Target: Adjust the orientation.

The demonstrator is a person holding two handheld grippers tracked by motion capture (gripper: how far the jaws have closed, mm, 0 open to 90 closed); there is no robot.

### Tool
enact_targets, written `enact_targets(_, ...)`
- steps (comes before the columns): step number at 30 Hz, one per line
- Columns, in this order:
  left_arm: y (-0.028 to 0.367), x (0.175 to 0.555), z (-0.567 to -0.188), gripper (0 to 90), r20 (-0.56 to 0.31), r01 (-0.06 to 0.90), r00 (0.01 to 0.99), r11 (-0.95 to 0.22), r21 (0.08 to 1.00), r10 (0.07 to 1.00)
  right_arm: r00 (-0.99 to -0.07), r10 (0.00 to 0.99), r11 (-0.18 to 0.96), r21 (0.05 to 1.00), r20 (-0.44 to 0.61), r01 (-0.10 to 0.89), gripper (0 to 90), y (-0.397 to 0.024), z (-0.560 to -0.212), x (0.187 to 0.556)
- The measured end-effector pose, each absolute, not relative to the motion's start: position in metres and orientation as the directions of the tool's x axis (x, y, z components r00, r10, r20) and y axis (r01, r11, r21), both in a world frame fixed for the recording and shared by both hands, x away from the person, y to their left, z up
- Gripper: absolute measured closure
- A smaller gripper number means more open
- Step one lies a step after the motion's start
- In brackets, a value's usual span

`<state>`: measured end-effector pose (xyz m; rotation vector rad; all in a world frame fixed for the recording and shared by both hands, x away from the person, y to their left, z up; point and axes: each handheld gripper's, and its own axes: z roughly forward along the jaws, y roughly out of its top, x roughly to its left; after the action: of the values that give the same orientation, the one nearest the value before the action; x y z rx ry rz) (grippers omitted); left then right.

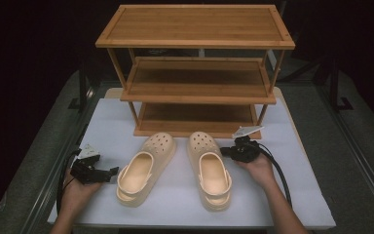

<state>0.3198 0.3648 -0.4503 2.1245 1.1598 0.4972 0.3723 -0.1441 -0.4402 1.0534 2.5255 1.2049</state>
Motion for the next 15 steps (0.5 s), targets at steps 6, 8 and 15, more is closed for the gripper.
enact_targets(6, 0.365, 0.320, -0.450, 6.6, 0.017, 0.595, 0.535, -0.390, 0.703, 0.845, -0.752, 0.644, 0.448, 0.727, 0.142, 0.521, 90.0, -0.132, -0.439, 0.379)
enact_targets(8, 0.365, 0.320, -0.450, 6.6, 0.016, 0.595, 0.535, -0.390, 0.703, 0.845, -0.752, 0.644, 0.449, 0.727, 0.140, 0.520, 90.0, -0.128, -0.439, 0.381)
enact_targets(15, 0.365, 0.320, -0.450, 6.6, 0.017, 0.595, 0.535, -0.391, 0.703, 0.845, -0.761, 0.634, 0.454, 0.730, 0.138, 0.511, 90.0, -0.115, -0.437, 0.387)
